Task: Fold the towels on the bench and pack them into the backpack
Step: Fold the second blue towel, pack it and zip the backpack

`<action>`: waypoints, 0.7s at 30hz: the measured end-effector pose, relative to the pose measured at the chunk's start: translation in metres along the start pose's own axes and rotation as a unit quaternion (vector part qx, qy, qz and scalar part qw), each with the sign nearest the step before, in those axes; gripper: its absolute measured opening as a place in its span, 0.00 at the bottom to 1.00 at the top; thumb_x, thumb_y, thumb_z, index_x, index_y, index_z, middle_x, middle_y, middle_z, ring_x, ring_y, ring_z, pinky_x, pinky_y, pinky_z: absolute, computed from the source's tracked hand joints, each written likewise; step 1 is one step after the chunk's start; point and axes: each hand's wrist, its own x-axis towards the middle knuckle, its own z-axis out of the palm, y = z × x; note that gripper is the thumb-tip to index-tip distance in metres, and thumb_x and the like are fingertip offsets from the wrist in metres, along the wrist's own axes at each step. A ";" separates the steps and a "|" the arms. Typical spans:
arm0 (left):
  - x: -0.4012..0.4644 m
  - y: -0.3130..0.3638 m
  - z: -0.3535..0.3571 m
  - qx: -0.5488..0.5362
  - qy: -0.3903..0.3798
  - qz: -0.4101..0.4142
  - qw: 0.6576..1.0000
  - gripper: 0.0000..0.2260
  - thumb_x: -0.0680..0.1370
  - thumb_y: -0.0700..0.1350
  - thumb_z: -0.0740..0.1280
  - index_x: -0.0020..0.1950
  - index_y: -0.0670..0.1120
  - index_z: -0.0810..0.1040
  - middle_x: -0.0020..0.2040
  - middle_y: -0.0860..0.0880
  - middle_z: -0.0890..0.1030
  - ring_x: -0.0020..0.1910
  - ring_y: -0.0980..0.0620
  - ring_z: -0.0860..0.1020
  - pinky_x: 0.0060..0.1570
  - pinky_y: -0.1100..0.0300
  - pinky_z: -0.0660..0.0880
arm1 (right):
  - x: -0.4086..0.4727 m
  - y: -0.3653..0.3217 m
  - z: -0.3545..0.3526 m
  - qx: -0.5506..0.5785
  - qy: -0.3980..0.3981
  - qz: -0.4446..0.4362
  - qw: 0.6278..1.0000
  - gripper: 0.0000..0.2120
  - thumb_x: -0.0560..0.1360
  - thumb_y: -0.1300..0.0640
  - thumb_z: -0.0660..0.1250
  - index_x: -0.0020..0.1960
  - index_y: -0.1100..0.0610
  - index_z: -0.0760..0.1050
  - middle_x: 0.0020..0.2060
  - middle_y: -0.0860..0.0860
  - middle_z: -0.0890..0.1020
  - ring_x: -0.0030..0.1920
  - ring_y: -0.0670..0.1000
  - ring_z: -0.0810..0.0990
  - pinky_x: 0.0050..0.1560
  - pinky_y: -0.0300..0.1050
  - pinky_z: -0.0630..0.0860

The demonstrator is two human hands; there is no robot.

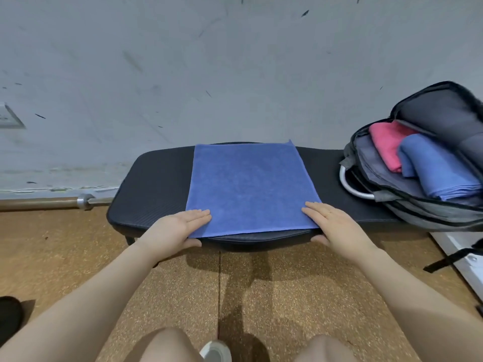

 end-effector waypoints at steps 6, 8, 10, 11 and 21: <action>-0.016 0.017 -0.022 -0.064 -0.009 -0.062 0.996 0.13 0.67 0.40 0.72 0.50 0.48 0.80 0.45 0.51 0.84 0.41 0.51 0.83 0.34 0.62 0.77 | -0.017 -0.011 -0.004 0.017 0.097 -0.003 0.995 0.14 0.63 0.68 0.71 0.45 0.55 0.75 0.44 0.49 0.82 0.45 0.55 0.80 0.40 0.47 0.76; -0.021 0.023 -0.033 -0.118 -0.043 -0.126 0.984 0.10 0.75 0.40 0.64 0.55 0.48 0.79 0.47 0.51 0.83 0.43 0.52 0.80 0.40 0.60 0.73 | -0.021 -0.010 -0.014 0.076 0.080 0.025 0.994 0.07 0.70 0.66 0.65 0.45 0.56 0.75 0.39 0.49 0.81 0.42 0.54 0.78 0.41 0.45 0.70; -0.027 0.028 -0.044 -0.185 -0.041 -0.162 0.968 0.09 0.77 0.42 0.63 0.54 0.51 0.78 0.45 0.55 0.82 0.39 0.58 0.77 0.39 0.65 0.70 | -0.024 -0.010 -0.025 0.151 0.071 0.027 0.986 0.04 0.71 0.63 0.65 0.41 0.55 0.75 0.34 0.48 0.79 0.36 0.51 0.76 0.39 0.45 0.69; -0.030 0.030 -0.050 -0.218 -0.030 -0.178 0.959 0.08 0.77 0.43 0.63 0.52 0.54 0.78 0.42 0.56 0.81 0.38 0.58 0.77 0.38 0.68 0.68 | -0.027 -0.010 -0.031 0.188 0.062 0.033 0.980 0.04 0.71 0.63 0.66 0.39 0.55 0.75 0.31 0.48 0.78 0.32 0.49 0.74 0.37 0.44 0.68; -0.010 0.008 -0.083 -0.393 0.092 -0.327 0.855 0.07 0.79 0.46 0.60 0.46 0.49 0.78 0.41 0.50 0.81 0.41 0.53 0.78 0.39 0.60 0.72 | 0.017 -0.022 -0.069 0.538 0.093 0.128 0.828 0.08 0.77 0.60 0.62 0.45 0.58 0.79 0.37 0.49 0.82 0.36 0.44 0.79 0.36 0.40 0.74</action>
